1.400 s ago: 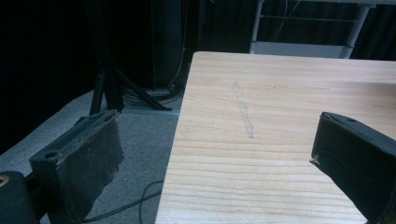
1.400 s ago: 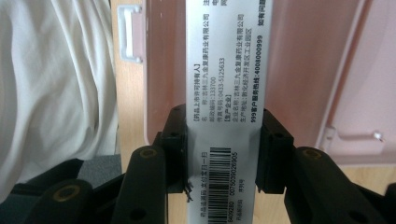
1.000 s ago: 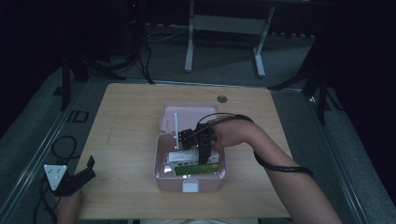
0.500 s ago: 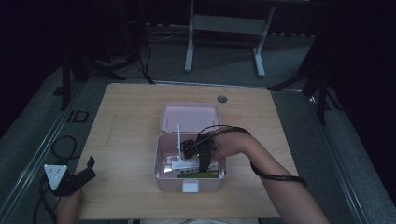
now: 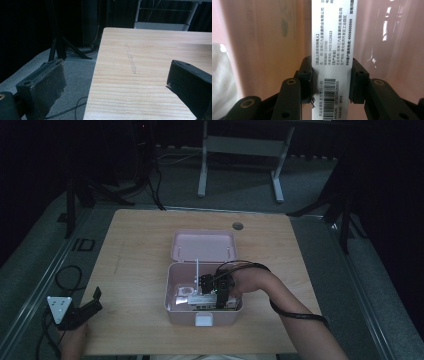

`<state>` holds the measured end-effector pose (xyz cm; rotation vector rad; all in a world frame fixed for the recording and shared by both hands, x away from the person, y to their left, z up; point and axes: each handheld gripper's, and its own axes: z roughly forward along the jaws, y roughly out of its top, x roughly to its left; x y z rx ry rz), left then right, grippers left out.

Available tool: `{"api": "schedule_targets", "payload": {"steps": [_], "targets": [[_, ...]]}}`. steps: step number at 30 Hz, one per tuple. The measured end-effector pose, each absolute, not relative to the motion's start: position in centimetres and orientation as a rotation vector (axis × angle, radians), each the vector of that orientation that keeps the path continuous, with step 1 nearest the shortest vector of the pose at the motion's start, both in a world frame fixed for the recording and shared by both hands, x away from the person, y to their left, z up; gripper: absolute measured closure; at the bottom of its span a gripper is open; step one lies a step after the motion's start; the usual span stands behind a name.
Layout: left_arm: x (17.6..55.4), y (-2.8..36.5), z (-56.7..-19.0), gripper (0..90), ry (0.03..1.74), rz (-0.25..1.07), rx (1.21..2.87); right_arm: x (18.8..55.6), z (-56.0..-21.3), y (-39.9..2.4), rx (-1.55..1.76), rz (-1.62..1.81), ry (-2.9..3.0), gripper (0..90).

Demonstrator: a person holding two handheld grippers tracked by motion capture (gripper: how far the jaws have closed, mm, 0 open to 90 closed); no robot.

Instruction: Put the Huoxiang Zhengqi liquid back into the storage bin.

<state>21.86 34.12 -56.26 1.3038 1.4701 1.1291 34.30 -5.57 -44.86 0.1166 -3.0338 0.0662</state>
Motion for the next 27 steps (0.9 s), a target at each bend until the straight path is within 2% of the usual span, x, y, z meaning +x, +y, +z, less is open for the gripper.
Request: {"api": "schedule_targets", "payload": {"steps": [5,13,21,23,24,25,27], "targets": [[21.9,34.1,-56.3,2.1,1.469,1.131,1.305,34.2,-45.4,-6.3,0.100,0.033,-3.031,61.5],[21.9,34.1,-56.3,2.1,1.470,1.130,1.308,34.0,-44.9,-6.7,0.108,0.030,-3.020,52.8],[21.9,34.1,-56.3,2.1,1.470,1.128,1.307,34.2,-40.5,-7.9,0.074,-0.215,-3.086,36.7],[21.9,34.1,-56.3,2.1,1.470,1.130,1.310,34.2,-40.1,-8.0,0.068,-0.238,-3.091,35.7],[21.9,34.1,-56.3,2.1,1.470,1.129,1.312,34.2,-39.7,-8.2,0.056,-0.263,-3.095,32.4],[21.9,34.1,-56.3,2.2,1.470,1.129,1.313,34.3,-39.0,-8.7,0.035,-0.320,-3.103,21.0],[21.9,34.1,-56.3,2.1,1.470,1.131,1.308,34.5,-38.5,-9.2,0.015,-0.368,-3.101,16.3]]}}
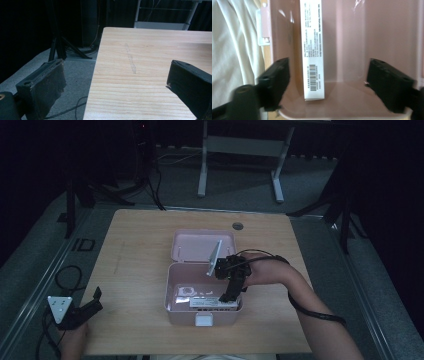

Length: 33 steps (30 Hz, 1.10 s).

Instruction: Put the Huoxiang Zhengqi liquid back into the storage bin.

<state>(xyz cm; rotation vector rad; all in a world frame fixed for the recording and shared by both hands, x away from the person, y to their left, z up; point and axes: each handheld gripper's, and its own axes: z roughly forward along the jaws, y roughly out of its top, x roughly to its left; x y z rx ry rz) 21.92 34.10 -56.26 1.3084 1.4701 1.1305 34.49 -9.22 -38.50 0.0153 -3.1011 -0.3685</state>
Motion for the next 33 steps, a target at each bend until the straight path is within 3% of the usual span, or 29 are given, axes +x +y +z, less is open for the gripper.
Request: {"api": "schedule_targets", "payload": {"steps": [16,33], "targets": [[21.9,34.1,-56.3,2.1,1.469,1.134,1.308,36.5,-35.4,-16.7,-0.145,-0.840,-3.229,13.5],[21.9,34.1,-56.3,2.1,1.467,1.132,1.309,39.2,-42.6,-21.8,-0.548,-0.970,-3.161,13.1]]}}
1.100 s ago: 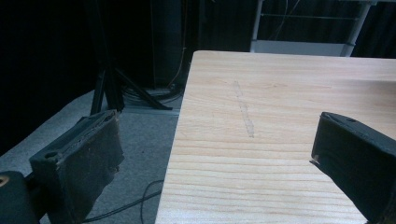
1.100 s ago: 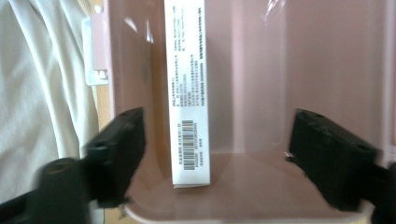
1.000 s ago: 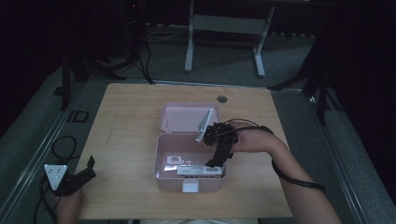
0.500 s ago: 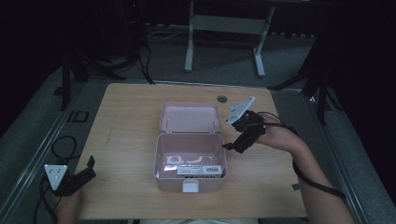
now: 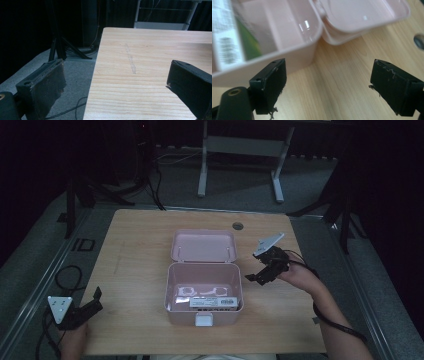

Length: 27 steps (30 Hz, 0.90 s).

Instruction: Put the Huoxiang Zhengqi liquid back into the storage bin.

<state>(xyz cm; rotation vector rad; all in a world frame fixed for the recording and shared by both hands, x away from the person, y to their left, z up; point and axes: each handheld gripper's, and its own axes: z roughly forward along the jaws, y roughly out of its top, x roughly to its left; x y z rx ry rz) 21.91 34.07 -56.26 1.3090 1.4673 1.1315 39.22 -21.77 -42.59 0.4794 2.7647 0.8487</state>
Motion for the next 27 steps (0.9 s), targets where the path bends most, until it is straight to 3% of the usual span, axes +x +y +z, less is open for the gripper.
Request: {"api": "schedule_targets", "payload": {"steps": [12,27], "targets": [[21.9,34.1,-56.3,2.1,1.466,1.131,1.307,41.0,-50.5,-24.7,0.757,1.056,2.533,12.6],[21.9,34.0,-56.3,2.1,1.461,1.134,1.307,41.2,-53.8,-28.2,0.993,1.095,2.261,12.5]]}}
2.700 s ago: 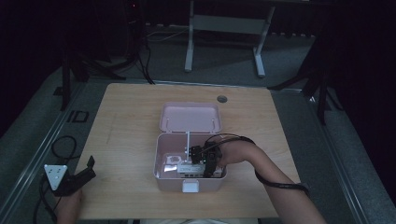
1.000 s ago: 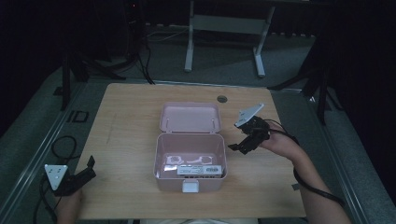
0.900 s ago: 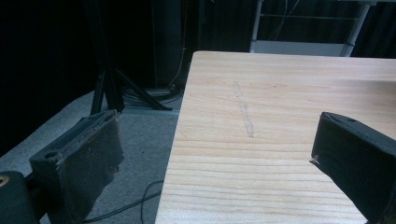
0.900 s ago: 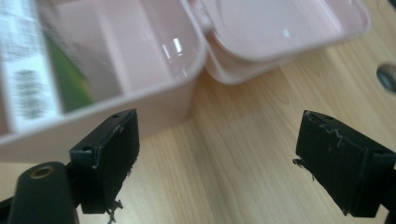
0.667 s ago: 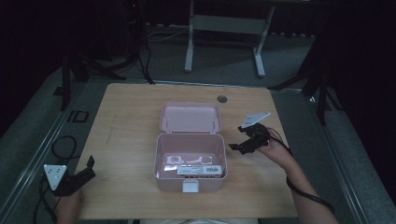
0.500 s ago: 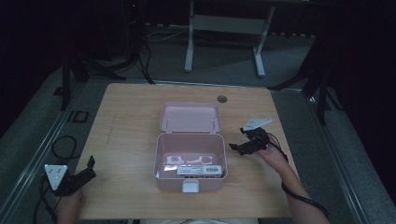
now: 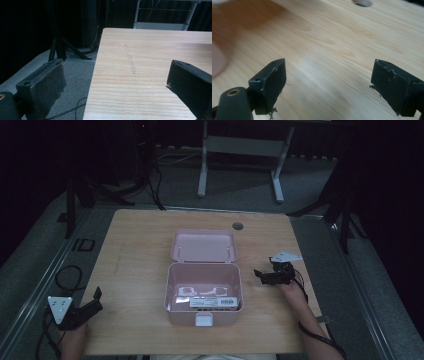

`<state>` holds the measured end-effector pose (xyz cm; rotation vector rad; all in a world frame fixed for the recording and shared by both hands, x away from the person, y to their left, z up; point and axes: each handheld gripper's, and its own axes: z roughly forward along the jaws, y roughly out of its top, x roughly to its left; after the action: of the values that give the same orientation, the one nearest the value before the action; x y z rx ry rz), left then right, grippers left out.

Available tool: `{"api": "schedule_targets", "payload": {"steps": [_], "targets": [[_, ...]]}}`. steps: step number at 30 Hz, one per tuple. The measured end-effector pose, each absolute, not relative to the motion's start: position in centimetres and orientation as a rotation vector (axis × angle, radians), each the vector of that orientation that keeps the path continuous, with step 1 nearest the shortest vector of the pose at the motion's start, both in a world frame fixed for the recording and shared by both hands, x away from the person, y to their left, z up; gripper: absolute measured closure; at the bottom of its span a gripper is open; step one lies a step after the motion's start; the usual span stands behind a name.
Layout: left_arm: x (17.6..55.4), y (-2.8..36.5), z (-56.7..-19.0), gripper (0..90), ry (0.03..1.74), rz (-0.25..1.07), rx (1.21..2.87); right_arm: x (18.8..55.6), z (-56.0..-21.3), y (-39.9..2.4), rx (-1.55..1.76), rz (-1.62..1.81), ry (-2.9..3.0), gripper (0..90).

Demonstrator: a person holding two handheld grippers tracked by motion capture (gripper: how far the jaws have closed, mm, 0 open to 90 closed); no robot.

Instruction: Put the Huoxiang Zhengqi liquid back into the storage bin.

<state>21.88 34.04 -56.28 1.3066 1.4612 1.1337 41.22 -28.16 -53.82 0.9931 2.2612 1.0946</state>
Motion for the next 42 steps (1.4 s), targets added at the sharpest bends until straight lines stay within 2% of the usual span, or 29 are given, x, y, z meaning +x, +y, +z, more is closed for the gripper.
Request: {"api": "schedule_targets", "payload": {"steps": [22,32,42], "targets": [[21.9,34.1,-56.3,2.1,1.468,1.130,1.311,39.2,-54.7,-35.4,1.268,1.074,1.967,11.4],[21.9,34.1,-56.3,2.1,1.468,1.127,1.310,38.2,-54.7,-37.1,1.412,1.054,1.835,11.4],[21.9,34.0,-56.3,2.1,1.463,1.132,1.314,37.6,-54.9,-37.7,1.421,1.051,1.808,12.9]]}}
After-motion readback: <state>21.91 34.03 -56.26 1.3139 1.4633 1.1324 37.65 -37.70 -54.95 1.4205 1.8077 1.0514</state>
